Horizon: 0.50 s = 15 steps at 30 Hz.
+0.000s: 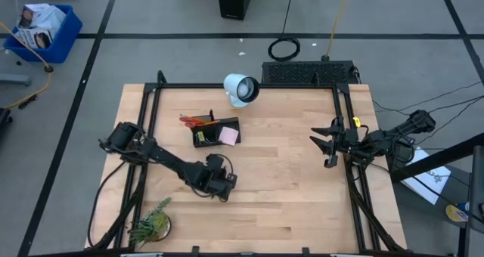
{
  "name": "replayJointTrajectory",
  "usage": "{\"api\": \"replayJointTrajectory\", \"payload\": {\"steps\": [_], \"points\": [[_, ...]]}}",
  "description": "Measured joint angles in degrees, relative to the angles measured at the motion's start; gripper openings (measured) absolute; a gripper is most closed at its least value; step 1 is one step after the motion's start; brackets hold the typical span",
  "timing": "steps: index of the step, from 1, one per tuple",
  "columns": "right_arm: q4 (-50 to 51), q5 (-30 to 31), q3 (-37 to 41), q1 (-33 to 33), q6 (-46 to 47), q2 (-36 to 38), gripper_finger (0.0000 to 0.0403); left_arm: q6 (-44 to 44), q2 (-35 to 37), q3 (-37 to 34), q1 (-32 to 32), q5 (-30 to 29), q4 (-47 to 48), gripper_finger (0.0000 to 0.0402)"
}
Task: Pick and place office supplies into organizer
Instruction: Put the black pen into the black desk organizer
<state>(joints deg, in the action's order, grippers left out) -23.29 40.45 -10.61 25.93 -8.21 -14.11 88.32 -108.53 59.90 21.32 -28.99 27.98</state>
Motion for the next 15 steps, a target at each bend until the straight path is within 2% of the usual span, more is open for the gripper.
{"api": "replayJointTrajectory", "payload": {"steps": [2,7,15], "points": [[0.0,0.0,0.0,0.0,0.0,0.0,0.013,-1.0,1.1,-0.2,1.4,-0.7,0.8,0.0034],[0.0,0.0,0.0,0.0,0.0,0.0,0.013,-2.1,4.1,-0.1,4.7,-8.1,2.1,0.003],[0.0,0.0,0.0,0.0,0.0,0.0,0.013,-10.5,8.1,0.0,7.4,-14.6,3.9,0.0026]]}}
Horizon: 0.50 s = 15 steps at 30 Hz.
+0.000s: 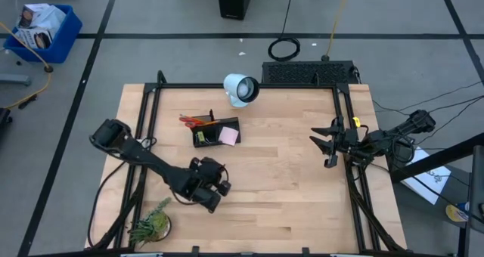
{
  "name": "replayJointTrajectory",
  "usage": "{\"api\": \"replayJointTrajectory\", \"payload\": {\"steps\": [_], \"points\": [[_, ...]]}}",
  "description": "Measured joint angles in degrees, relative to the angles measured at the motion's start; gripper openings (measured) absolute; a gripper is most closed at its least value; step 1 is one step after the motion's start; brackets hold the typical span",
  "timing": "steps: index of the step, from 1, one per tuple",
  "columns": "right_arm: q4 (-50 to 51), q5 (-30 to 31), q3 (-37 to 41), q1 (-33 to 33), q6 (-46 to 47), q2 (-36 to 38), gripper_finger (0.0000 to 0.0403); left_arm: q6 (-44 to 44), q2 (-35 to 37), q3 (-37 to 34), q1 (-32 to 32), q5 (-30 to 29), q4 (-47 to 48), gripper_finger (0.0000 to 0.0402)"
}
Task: Pick and place office supplies into organizer
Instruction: Put the black pen into the black desk organizer
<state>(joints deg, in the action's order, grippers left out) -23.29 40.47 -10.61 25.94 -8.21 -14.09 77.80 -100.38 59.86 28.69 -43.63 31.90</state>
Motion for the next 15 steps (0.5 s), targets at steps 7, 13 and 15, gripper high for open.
{"api": "replayJointTrajectory", "payload": {"steps": [7,13,15], "points": [[0.0,0.0,0.0,0.0,0.0,0.0,0.013,-24.4,3.3,0.0,0.3,-1.8,-0.3,0.003],[0.0,0.0,0.0,0.0,0.0,0.0,0.013,-19.0,5.7,-0.8,3.5,-15.8,3.0,0.003],[0.0,0.0,0.0,0.0,0.0,0.0,0.013,-18.1,6.4,-1.3,4.6,-21.2,2.6,0.003]]}}
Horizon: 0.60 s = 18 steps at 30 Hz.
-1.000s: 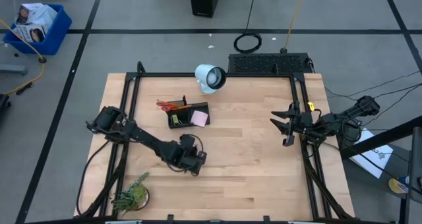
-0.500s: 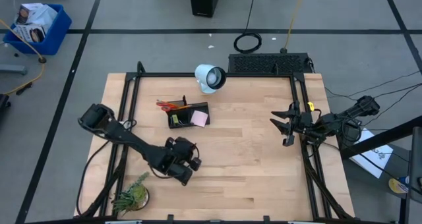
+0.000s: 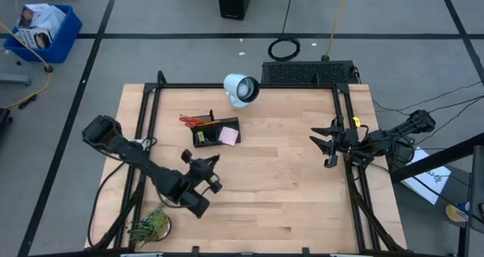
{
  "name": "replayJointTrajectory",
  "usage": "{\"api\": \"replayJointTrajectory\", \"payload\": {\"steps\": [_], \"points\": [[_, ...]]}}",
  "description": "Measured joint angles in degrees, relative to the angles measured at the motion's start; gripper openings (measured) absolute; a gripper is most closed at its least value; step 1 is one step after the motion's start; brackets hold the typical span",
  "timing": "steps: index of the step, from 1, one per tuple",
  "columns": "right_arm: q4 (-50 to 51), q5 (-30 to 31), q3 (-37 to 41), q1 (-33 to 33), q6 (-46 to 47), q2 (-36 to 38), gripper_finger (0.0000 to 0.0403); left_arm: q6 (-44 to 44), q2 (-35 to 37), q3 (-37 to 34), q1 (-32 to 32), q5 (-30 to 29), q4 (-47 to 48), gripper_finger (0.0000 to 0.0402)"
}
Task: Pick and place office supplies into organizer
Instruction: Put the black pen into the black desk organizer
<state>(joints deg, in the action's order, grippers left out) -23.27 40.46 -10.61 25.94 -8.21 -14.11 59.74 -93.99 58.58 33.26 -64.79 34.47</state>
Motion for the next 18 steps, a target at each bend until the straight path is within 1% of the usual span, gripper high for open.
{"api": "replayJointTrajectory", "payload": {"steps": [2,4,6,8,10,13,15,18], "points": [[0.0,0.0,0.0,0.0,0.0,0.0,0.013,0.1,0.8,-0.3,1.0,-2.9,2.4,0.003],[0.0,0.0,0.0,0.0,0.0,0.0,0.013,2.3,2.2,-0.3,1.4,-6.2,4.8,0.003],[0.0,0.0,0.0,0.0,0.0,0.0,0.013,5.6,4.5,-0.3,1.4,-8.6,9.7,0.003],[0.0,0.0,0.0,0.0,0.0,0.0,0.013,6.5,6.3,-0.3,1.1,-10.8,12.3,0.003],[0.0,0.0,0.0,0.0,0.0,0.0,0.013,6.4,8.5,-0.3,0.5,-11.2,13.0,0.003],[0.0,0.0,0.0,0.0,0.0,0.0,0.013,4.0,11.6,-0.8,-1.2,-11.6,12.6,0.003],[0.0,0.0,0.0,0.0,0.0,0.0,0.013,2.3,14.1,-2.9,-2.5,-11.1,11.8,0.003],[0.0,0.0,0.0,0.0,0.0,0.0,0.013,-0.9,18.9,-7.7,-4.4,-9.2,5.7,0.003]]}}
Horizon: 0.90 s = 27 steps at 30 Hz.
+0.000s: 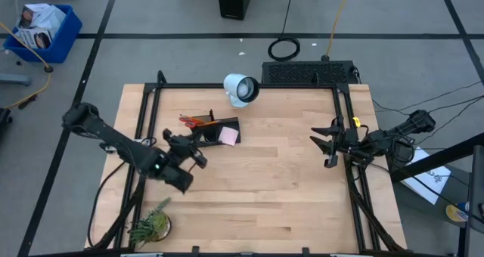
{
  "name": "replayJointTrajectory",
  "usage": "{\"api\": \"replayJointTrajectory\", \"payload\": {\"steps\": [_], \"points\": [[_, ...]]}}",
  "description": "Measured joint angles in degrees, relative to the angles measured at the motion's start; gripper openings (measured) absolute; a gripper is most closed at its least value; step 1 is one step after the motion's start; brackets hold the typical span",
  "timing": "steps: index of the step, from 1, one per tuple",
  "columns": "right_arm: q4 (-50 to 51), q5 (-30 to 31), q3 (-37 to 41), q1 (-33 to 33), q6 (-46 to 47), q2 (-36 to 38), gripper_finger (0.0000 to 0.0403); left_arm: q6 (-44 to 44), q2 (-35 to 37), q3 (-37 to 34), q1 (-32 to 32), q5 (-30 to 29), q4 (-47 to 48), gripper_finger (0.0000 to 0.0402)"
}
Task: Pick and place office supplies into organizer
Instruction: Put the black pen into the black desk organizer
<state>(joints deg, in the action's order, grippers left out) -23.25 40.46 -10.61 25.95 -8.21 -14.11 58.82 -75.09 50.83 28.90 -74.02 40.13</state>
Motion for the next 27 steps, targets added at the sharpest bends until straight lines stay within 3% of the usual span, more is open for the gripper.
{"api": "replayJointTrajectory", "payload": {"steps": [4,7,9,12,18,22,27], "points": [[0.0,0.0,0.0,0.0,0.0,0.0,0.013,-16.8,7.0,-8.9,-4.2,4.9,-21.3,0.003],[0.0,0.0,0.0,0.0,0.0,0.0,0.013,-36.0,12.5,-16.1,-8.0,14.4,-41.0,0.003],[-0.1,0.0,0.0,0.0,0.0,0.0,0.013,-44.2,16.2,-19.9,-10.1,18.9,-49.0,0.003],[0.0,0.0,0.0,0.0,0.0,0.0,0.013,-49.6,20.3,-23.3,-13.0,24.8,-52.0,0.003],[-0.1,0.0,0.0,0.0,0.0,0.0,0.013,-52.1,25.9,-27.1,-20.4,36.8,-53.7,0.003],[0.0,0.0,0.0,0.0,0.0,0.0,0.013,-60.7,27.3,-28.4,-24.6,44.5,-58.1,0.003],[0.0,0.0,0.0,0.0,0.0,0.0,0.013,-66.5,26.5,-28.5,-28.7,49.7,-63.9,0.003]]}}
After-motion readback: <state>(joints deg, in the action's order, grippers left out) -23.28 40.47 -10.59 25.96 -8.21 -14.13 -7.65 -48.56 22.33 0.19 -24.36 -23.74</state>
